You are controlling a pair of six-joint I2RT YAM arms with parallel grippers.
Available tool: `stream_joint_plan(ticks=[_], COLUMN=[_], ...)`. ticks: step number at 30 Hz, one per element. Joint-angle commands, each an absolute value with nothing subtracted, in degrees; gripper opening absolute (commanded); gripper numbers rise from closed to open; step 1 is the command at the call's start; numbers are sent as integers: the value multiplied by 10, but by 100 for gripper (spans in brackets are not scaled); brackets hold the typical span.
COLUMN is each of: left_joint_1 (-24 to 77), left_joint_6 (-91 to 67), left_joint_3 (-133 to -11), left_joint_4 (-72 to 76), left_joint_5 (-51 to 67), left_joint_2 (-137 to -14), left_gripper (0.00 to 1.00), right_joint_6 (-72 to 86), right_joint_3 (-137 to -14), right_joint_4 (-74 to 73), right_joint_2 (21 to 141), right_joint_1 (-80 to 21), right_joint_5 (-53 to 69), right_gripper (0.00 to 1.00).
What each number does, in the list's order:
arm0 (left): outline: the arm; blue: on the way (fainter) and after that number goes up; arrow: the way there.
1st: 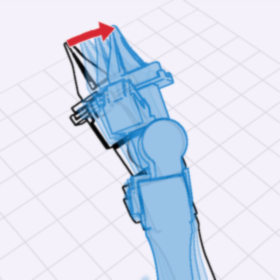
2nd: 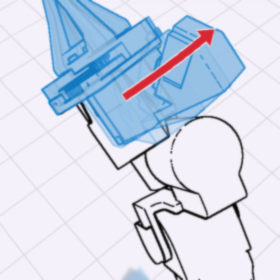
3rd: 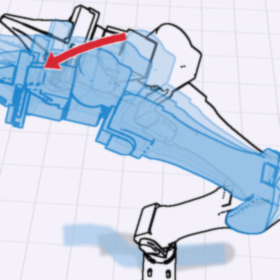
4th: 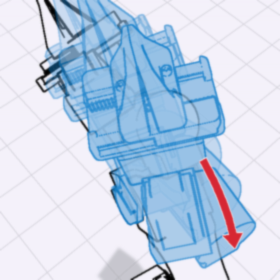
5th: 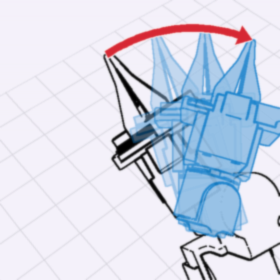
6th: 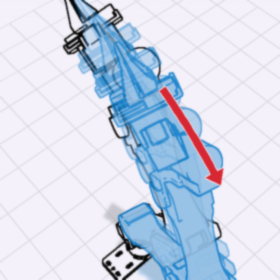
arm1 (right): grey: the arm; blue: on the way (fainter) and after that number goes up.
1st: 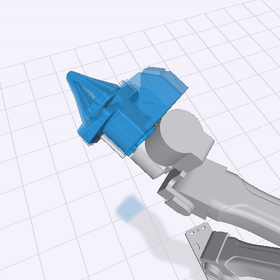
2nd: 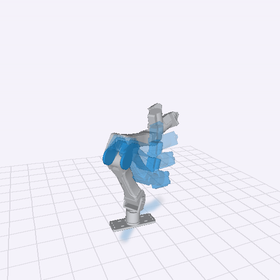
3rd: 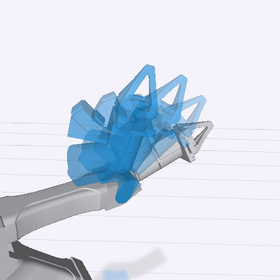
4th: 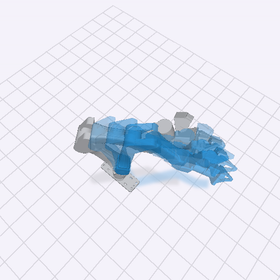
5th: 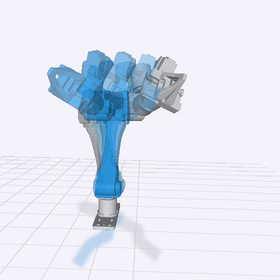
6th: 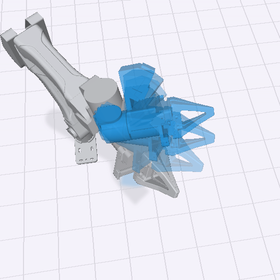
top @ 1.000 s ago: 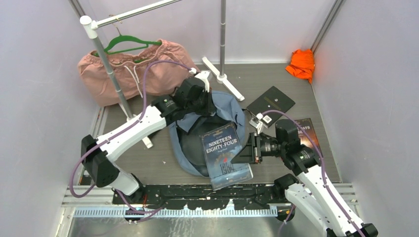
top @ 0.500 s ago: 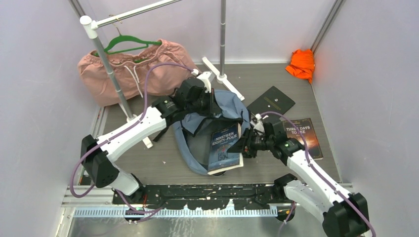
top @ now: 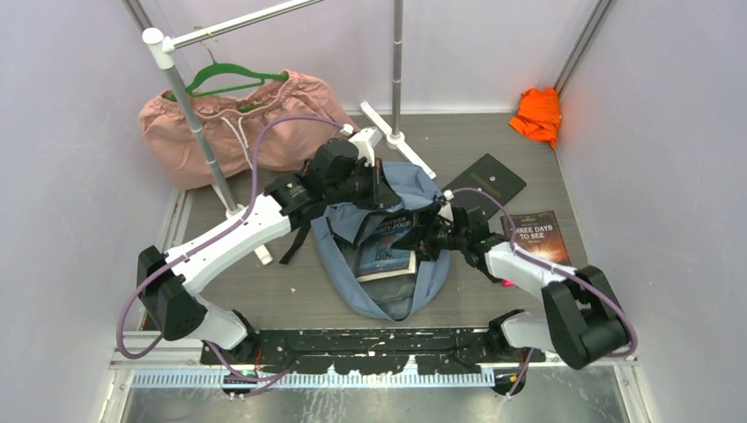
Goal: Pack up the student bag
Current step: Place the book in the student bag.
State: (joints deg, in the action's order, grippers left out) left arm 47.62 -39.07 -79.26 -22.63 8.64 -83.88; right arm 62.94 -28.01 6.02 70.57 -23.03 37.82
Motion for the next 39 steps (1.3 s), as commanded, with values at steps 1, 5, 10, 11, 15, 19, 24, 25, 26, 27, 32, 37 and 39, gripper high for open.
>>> stream_joint_plan(ticks=[1, 5, 10, 11, 15, 19, 24, 25, 26, 27, 32, 37, 39], left_joint_1=[476, 475, 475, 475, 467, 461, 453, 452, 452, 451, 448, 447, 447], left_joint_6=[-401, -407, -394, -384, -367, -373, -388, -389, -389, -391, -397, -401, -401], left_joint_3=[-824, -815, -821, -824, -820, -789, -761, -760, -758, -757, -753, -747, -745], left_joint_4=[-157, -144, -150, -162, -194, -187, -165, -164, -164, -163, -158, -152, -151], left_joint_5=[132, 141, 163, 163, 158, 149, 146, 145, 144, 144, 152, 161, 164], left_joint_2=[-820, -818, -817, -816, -808, -796, -785, -784, -783, -782, -782, -784, -784], left_gripper=[0, 0, 0, 0, 0, 0, 0, 0, 0, 0, 0, 0, 0], right_joint_6=[613, 599, 542, 529, 469, 483, 583, 600, 612, 624, 649, 643, 632], right_joint_3=[-327, -352, -392, -399, -408, -379, -295, -279, -265, -253, -223, -219, -224], right_joint_4=[235, 237, 150, 126, 26, 20, 129, 145, 157, 163, 181, 164, 147], right_joint_2=[756, 812, 886, 888, 848, 806, 754, 741, 727, 713, 658, 630, 632], right_joint_1=[-240, -243, -243, -243, -244, -244, -244, -244, -244, -244, -246, -247, -247], right_joint_5=[465, 496, 484, 477, 418, 387, 373, 364, 356, 346, 316, 290, 288], right_gripper=[1, 1, 1, 2, 39, 55, 61, 62, 63, 63, 64, 46, 28])
